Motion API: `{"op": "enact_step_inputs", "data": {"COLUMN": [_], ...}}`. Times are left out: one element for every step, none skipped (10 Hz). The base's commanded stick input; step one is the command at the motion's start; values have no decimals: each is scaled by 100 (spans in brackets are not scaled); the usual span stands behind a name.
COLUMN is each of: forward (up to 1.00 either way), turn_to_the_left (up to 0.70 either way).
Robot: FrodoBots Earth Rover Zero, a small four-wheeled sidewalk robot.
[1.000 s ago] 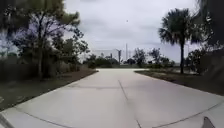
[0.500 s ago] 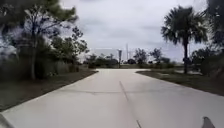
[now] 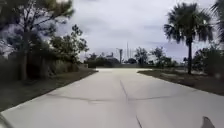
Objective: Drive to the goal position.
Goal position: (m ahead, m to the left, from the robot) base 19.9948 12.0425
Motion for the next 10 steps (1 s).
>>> {"op": "enact_step_inputs", "data": {"forward": [85,85,85,85,85,85,85,85,85,85], "turn_to_the_left": [0,0,0,0,0,0,0,0,0,0]}}
